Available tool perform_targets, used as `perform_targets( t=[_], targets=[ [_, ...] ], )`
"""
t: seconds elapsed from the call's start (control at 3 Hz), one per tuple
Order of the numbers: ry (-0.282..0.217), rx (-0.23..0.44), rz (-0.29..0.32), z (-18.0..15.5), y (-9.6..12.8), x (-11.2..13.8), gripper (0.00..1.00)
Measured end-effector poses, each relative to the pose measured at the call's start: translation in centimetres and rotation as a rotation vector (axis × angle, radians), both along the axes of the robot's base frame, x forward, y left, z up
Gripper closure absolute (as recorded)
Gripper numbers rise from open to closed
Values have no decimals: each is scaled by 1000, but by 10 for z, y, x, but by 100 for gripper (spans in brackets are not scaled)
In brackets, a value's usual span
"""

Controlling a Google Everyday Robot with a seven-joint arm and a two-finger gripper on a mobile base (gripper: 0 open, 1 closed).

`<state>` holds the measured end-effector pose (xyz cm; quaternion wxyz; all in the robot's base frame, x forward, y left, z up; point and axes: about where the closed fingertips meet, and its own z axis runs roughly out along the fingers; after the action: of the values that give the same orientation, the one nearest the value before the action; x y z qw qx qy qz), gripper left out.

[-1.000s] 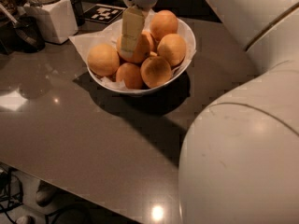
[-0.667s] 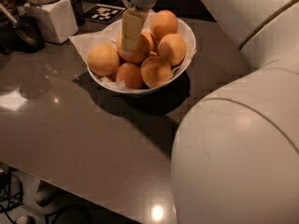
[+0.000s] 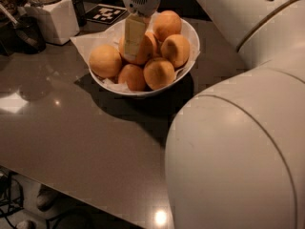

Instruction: Pick orange from white bowl

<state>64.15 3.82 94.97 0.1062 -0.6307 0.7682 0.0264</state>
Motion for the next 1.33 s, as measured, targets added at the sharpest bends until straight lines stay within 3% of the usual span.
perform_targets(
  t=[0.33,0.67,1.33],
  targets=[
    [34,-12,3,-17,4,1,24],
    [35,-12,3,-17,4,2,42],
    [35,-12,3,-17,4,2,89]
  ],
)
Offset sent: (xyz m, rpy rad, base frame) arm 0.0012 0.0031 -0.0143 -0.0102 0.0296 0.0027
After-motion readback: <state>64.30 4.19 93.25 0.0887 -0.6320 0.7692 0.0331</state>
